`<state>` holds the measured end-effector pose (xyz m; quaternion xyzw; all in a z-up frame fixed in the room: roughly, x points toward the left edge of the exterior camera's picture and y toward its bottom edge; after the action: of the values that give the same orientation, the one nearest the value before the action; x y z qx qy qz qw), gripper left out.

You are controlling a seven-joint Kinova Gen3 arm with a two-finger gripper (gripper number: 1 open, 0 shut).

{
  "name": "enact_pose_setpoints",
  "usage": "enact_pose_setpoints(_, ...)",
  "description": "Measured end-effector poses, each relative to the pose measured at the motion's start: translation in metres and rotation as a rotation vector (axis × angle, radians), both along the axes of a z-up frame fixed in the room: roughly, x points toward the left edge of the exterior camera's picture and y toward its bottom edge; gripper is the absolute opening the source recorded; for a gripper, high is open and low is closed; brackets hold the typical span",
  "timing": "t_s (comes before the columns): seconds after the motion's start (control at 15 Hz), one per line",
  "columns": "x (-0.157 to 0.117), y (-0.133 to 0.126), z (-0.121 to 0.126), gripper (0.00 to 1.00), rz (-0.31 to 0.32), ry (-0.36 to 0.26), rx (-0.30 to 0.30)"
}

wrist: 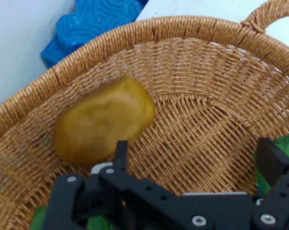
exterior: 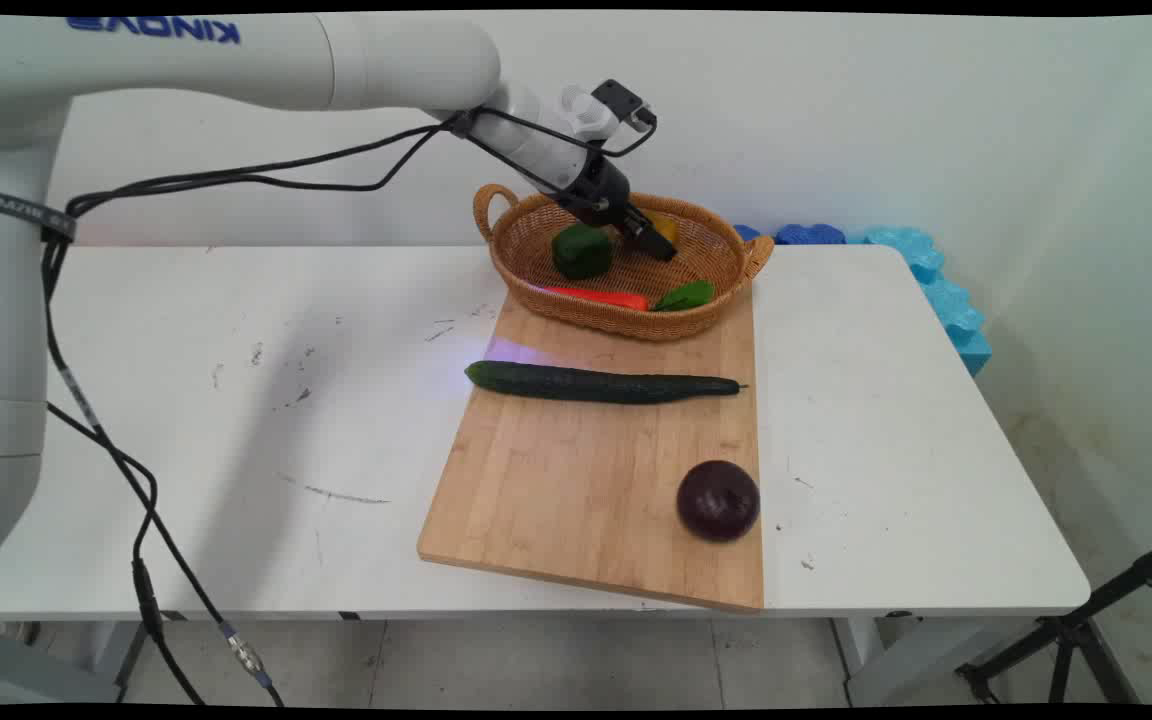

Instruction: Pick up the cucumber from the cutting board

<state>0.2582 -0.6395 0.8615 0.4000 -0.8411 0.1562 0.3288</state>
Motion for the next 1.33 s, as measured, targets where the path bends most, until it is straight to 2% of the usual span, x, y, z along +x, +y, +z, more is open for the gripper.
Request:
enact_pose_setpoints(0.33,0.004,-0.006,0.0,1.0,-0.028,-0.012,-0.021)
enact_pose_setpoints(0.6,0.011,0.001,0.01,1.0,-0.05,-0.028,-0.033)
enact_pose_setpoints(0.93,0.022,0.029,0.034,1.0,-0.091,-0.053,-0.046)
enact_pose_setpoints(1.33,0.037,0.085,0.059,1.0,-0.154,-0.092,-0.045)
